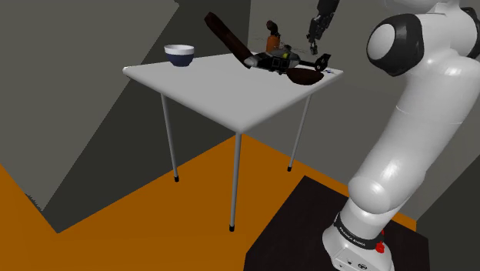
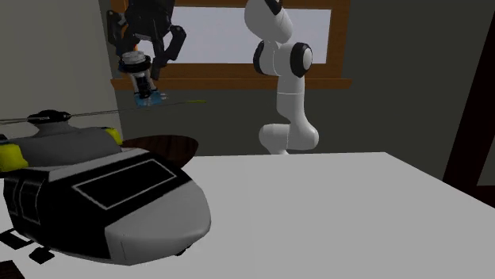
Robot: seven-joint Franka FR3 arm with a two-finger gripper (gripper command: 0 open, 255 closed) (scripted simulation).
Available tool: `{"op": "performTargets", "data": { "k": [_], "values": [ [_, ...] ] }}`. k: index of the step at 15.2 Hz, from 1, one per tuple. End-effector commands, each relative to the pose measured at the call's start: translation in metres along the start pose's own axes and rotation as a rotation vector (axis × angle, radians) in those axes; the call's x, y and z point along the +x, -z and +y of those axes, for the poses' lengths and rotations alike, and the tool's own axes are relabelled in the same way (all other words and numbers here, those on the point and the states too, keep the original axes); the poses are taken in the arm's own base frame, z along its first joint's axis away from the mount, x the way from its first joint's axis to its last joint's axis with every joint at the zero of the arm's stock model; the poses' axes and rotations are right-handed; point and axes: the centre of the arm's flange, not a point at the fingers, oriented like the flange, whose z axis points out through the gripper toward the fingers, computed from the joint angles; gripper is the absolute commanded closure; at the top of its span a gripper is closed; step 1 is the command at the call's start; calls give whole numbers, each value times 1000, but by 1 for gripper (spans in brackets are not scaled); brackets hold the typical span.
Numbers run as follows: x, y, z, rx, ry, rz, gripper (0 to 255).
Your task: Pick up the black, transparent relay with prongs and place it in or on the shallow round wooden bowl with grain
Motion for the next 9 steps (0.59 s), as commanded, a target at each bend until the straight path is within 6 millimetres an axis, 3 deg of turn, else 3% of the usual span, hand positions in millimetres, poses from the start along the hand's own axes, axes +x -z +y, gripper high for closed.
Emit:
{"op": "performTargets", "data": {
  "k": [1,9],
  "values": [
    [-3,-11,0,0,0,-1,255],
    [-12,-51,-9,0,0,-1,255]
  ]
}}
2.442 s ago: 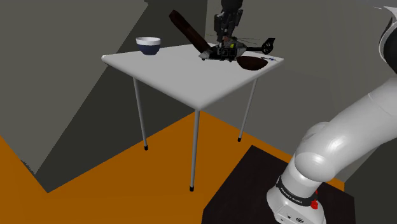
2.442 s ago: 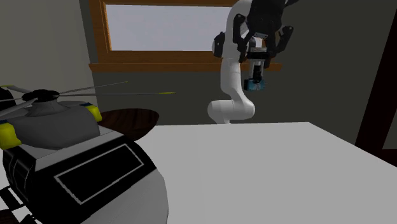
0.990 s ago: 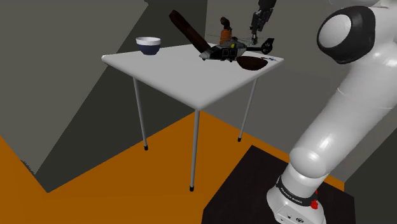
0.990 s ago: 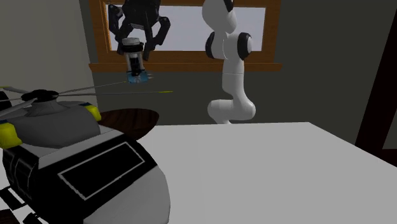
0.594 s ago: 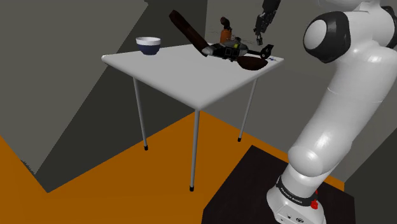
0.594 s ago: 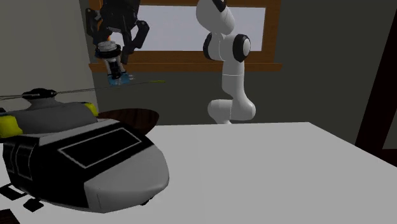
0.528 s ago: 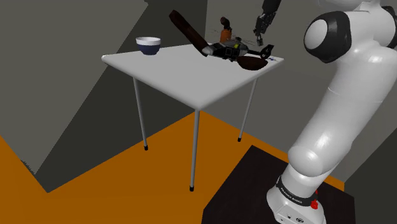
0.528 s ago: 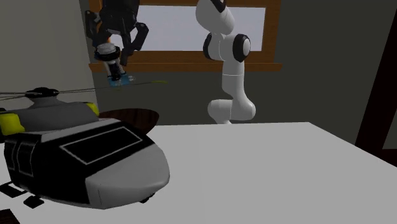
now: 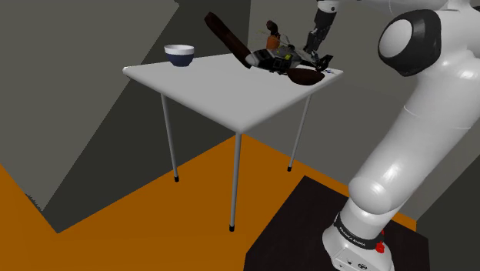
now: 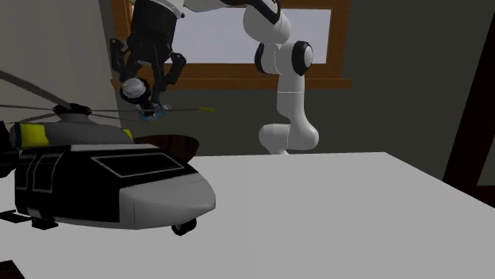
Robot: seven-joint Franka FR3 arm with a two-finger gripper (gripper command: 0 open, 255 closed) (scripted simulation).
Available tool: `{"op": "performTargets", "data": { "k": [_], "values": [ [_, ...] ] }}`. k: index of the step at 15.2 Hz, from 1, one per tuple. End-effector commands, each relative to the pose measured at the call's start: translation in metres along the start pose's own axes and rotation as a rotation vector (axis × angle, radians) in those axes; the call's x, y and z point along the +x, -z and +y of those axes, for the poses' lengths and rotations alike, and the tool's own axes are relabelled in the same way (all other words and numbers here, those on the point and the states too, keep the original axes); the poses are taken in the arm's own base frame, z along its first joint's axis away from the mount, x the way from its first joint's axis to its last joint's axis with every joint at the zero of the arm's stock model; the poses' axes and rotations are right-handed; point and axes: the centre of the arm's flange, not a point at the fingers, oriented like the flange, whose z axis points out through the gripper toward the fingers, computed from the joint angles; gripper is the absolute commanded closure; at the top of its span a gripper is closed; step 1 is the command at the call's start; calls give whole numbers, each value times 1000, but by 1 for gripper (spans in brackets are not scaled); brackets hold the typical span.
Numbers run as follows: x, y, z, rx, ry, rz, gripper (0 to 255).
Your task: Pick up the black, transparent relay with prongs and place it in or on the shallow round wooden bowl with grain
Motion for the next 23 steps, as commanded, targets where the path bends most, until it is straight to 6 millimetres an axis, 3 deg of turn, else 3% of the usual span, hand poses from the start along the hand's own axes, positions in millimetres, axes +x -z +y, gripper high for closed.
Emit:
{"op": "performTargets", "data": {
  "k": [1,5,13,14,19,23],
  "values": [
    [-3,-11,-3,0,0,-1,255],
    [-8,-31,-8,0,0,-1,255],
    [-8,-33,-8,0,0,-1,255],
    [-10,-32,-7,0,0,-1,0],
    [-8,-33,-8,0,0,-1,0],
    [-8,17,-8,0,0,-1,0]
  ]
}}
